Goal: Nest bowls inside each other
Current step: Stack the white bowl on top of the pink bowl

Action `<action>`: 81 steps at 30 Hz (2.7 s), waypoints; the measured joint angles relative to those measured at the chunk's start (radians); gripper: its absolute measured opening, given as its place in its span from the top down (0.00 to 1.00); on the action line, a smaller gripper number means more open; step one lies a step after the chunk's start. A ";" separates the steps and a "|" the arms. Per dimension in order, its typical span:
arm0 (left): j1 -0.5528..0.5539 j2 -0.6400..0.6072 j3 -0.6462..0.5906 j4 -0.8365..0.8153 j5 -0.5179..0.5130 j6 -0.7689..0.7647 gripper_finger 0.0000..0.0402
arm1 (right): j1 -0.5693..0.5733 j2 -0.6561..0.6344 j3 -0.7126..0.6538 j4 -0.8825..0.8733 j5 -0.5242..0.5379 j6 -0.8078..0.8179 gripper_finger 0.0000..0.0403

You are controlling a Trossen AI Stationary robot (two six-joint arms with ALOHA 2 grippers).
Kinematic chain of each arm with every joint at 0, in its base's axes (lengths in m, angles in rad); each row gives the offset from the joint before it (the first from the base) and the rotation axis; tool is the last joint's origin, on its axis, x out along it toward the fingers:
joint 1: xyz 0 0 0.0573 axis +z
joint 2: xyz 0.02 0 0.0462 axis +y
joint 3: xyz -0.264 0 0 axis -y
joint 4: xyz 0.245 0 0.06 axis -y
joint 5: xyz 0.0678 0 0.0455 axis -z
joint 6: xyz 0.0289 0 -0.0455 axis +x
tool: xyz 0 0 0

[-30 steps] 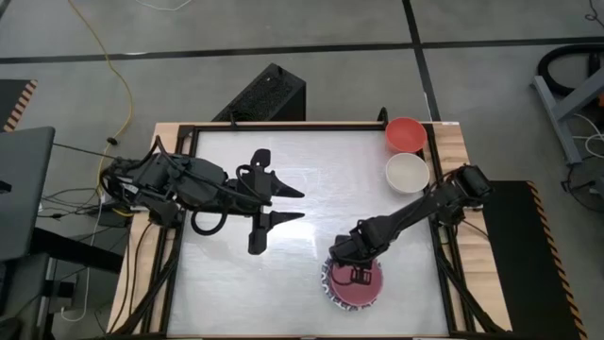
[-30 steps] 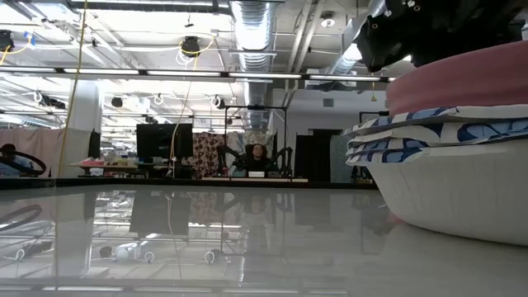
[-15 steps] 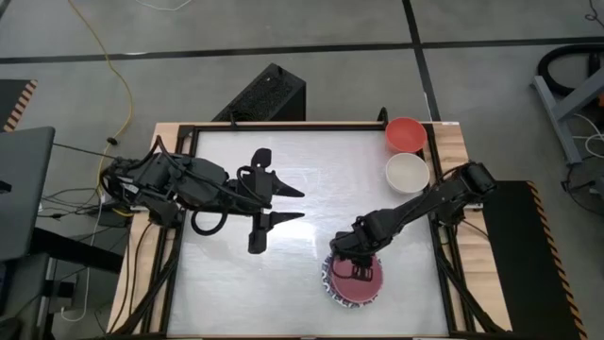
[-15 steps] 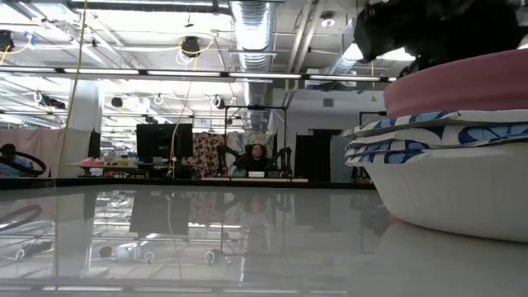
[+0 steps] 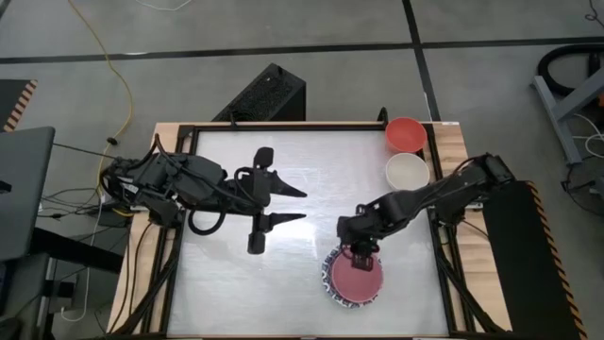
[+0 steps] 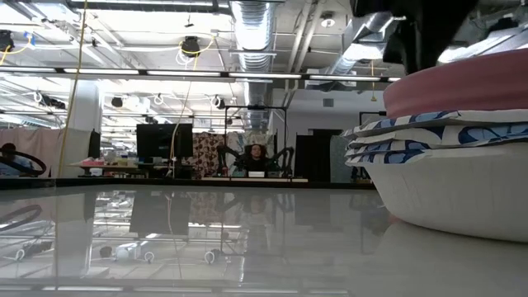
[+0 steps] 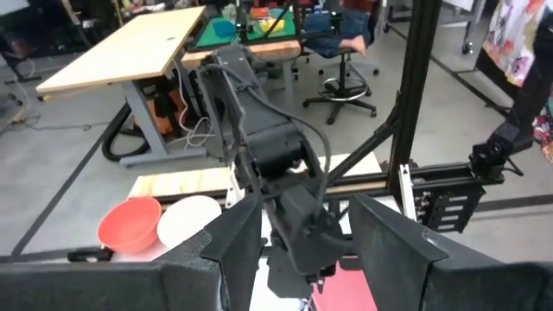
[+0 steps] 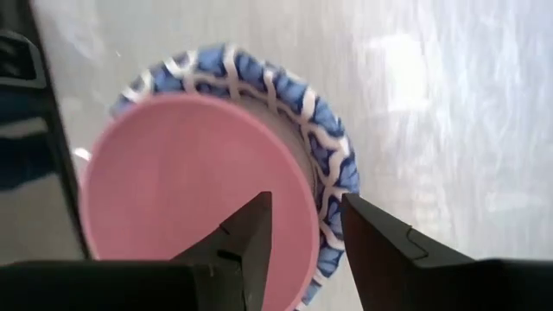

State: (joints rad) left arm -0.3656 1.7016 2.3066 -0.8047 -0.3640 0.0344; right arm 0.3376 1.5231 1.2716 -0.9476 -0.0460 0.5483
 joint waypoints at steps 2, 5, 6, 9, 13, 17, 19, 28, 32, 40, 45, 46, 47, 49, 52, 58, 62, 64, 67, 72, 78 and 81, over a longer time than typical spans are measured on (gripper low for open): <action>0.001 0.000 0.000 0.000 0.012 0.016 0.58 | -0.008 -0.022 0.000 0.029 0.000 0.000 0.60; 0.006 0.000 -0.010 0.007 0.016 0.029 0.58 | -0.020 -0.054 0.000 0.077 0.015 0.000 0.60; 0.011 -0.002 -0.025 0.015 0.016 0.031 0.58 | -0.021 -0.066 0.000 0.094 0.023 0.000 0.60; 0.027 -0.006 -0.079 0.017 0.019 0.032 0.58 | -0.021 -0.104 0.000 0.149 0.031 -0.004 0.60; 0.065 -0.008 -0.158 0.048 0.059 0.007 0.58 | -0.021 -0.155 0.000 0.190 0.039 -0.008 0.60; 0.099 -0.007 -0.234 0.087 0.122 -0.019 0.58 | -0.033 -0.204 0.000 0.191 0.075 -0.008 0.60; 0.112 -0.007 -0.275 0.126 0.143 -0.031 0.58 | -0.042 -0.224 0.000 0.194 0.087 -0.008 0.60; 0.125 -0.008 -0.501 0.303 0.177 -0.075 0.58 | -0.090 -0.311 0.000 0.194 0.101 -0.025 0.60; 0.126 -0.008 -0.600 0.413 0.177 -0.116 0.58 | -0.134 -0.348 0.000 0.194 0.101 -0.030 0.60; 0.126 -0.008 -0.810 0.794 0.221 -0.249 0.58 | -0.244 -0.393 0.001 0.150 0.112 -0.102 0.60; 0.135 -0.007 -0.888 1.000 0.264 -0.360 0.58 | -0.333 -0.389 0.001 -0.025 0.206 -0.113 0.60; 0.141 -0.007 -0.884 1.003 0.264 -0.379 0.58 | -0.350 -0.384 0.001 -0.066 0.219 -0.113 0.60; 0.149 -0.007 -0.872 0.999 0.263 -0.395 0.58 | -0.365 -0.380 0.001 -0.105 0.230 -0.112 0.60; 0.167 -0.007 -0.846 0.996 0.262 -0.412 0.58 | -0.387 -0.370 0.001 -0.181 0.237 -0.108 0.60; 0.198 -0.007 -0.797 0.982 0.262 -0.394 0.58 | -0.409 -0.357 0.001 -0.264 0.240 -0.103 0.60; 0.300 -0.007 -0.630 0.740 0.265 -0.350 0.58 | -0.410 -0.359 0.000 -0.340 0.274 -0.025 0.60; 0.400 -0.008 -0.524 0.532 0.266 -0.343 0.58 | -0.409 -0.357 0.000 -0.383 0.281 0.067 0.60; 0.456 -0.008 -0.503 0.460 0.299 -0.332 0.58 | -0.399 -0.357 0.000 -0.403 0.286 0.128 0.60; 0.534 -0.008 -0.502 0.391 0.381 -0.316 0.58 | -0.373 -0.356 0.000 -0.410 0.323 0.239 0.60; 0.618 0.019 -0.581 0.321 0.492 -0.334 0.58 | -0.317 -0.356 0.000 -0.416 0.383 0.401 0.60; 0.635 0.019 -0.749 0.337 0.638 -0.359 0.58 | -0.310 -0.356 0.000 -0.484 0.417 0.501 0.60; 0.629 0.022 -0.807 0.298 0.723 -0.362 0.58 | -0.333 -0.356 0.000 -0.544 0.419 0.554 0.60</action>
State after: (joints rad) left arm 0.2630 1.7237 1.4996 -0.5070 0.3594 -0.3274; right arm 0.0048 1.1667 1.2713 -1.4915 0.3733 1.1023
